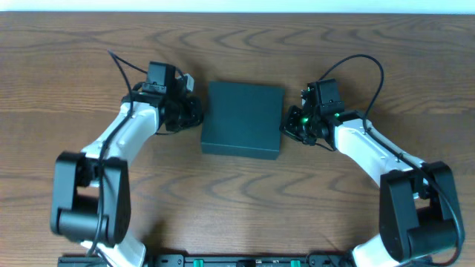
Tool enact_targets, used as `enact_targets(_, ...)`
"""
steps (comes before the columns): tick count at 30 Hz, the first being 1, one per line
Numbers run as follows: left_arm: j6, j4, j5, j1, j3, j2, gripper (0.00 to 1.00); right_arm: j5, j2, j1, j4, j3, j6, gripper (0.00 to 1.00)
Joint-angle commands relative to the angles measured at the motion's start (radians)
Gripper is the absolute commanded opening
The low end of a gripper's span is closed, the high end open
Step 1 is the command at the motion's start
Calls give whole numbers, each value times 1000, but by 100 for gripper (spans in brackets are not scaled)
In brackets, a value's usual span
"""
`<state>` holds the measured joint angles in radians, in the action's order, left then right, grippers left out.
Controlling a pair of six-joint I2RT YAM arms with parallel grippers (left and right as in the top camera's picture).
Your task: Pack container
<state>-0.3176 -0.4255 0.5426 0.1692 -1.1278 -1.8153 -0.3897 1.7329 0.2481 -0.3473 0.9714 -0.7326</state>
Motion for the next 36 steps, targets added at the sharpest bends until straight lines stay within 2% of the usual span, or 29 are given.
enact_targets(1,-5,-3,35,1,5,-48,6,-30,8,8,5,0,-15,1)
enact_targets(11,-71,126,129,2,5,-49,6,-31,8,8,78,0,-42,1)
enact_targets(20,-133,212,127,8,5,-49,6,-3,8,6,200,0,-42,1)
enact_targets(36,-222,326,100,56,5,-83,6,42,9,-44,214,0,-41,1)
